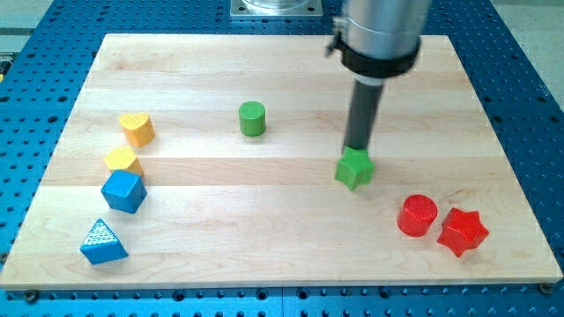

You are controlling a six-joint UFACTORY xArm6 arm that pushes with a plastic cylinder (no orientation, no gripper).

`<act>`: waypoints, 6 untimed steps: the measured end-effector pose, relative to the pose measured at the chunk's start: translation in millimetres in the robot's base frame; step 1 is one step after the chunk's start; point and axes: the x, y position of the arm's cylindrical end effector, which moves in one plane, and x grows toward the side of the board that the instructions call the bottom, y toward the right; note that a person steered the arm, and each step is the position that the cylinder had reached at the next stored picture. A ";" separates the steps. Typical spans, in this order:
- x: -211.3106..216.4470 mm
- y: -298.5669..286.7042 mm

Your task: Push the green star into the red circle

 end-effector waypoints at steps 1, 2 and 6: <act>-17.8 -5.6; -25.7 -10.9; 46.7 4.3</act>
